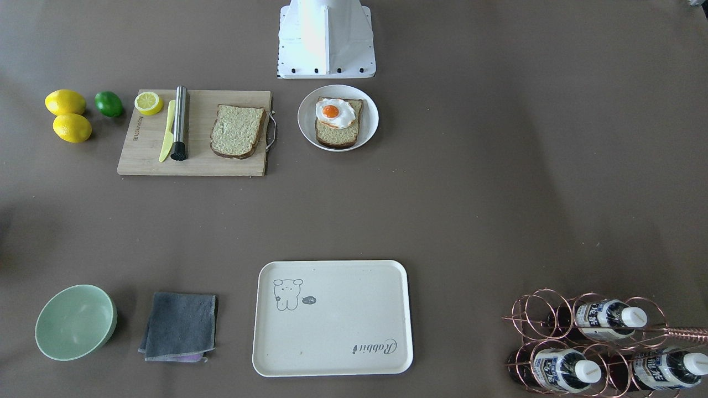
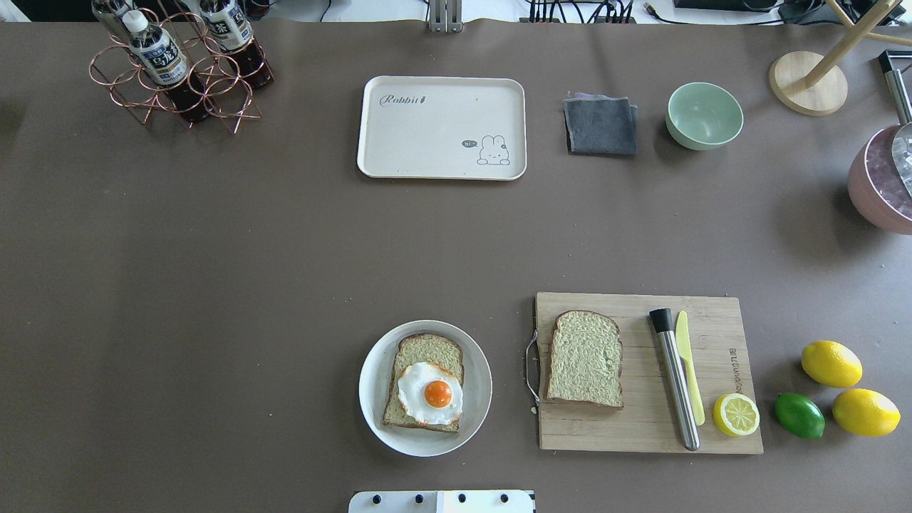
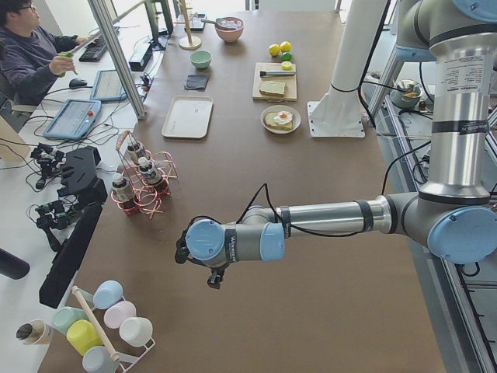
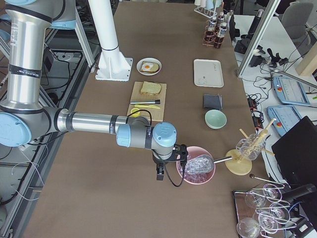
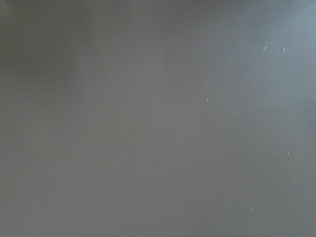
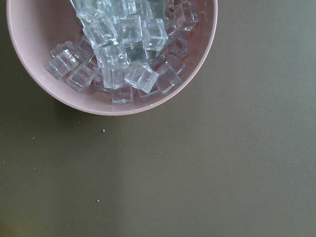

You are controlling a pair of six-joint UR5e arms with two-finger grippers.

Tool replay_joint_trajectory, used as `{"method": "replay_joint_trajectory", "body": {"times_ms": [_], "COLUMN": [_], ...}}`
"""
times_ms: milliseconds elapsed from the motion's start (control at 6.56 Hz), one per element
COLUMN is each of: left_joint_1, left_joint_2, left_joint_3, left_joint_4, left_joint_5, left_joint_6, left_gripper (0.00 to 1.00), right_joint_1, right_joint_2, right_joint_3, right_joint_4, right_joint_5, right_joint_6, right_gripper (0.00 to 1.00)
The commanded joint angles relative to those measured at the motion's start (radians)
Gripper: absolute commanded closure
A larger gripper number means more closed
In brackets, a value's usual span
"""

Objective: Make sandwich and place on tray

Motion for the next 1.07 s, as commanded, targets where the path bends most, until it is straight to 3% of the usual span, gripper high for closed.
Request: {"method": "replay_joint_trajectory", "body": {"times_ms": [0, 153, 763, 915], "left_joint_1": [0.000, 0.000, -0.014, -0.014], "left_joint_2": [-0.024, -0.038, -0.033, -0.027], "left_joint_3": [-0.006, -0.006, -0.017, -0.061], "left_joint_4": [0.001, 0.001, 0.003, 0.001], "left_joint_5": [0.090, 0.142, 0.147, 0.146], "left_joint_6": [-0.001, -0.002, -0.009, -0.009], "left_gripper": [0.02, 0.02, 0.02, 0.02], "right_joint_1": [0.003, 0.007, 0.018, 0.018], "right_joint_2": [0.000, -0.002, -0.006, -0.006], "right_joint_3": [-0.002, -0.001, 0.007, 0.015], "right_joint_4": [0.002, 0.002, 0.002, 0.002], "right_joint_5": [-0.002, -0.003, -0.006, -0.003], "right_joint_6": [-0.001, -0.003, -0.003, -0.006], "right_gripper": [0.00, 0.00, 0.00, 0.00]}}
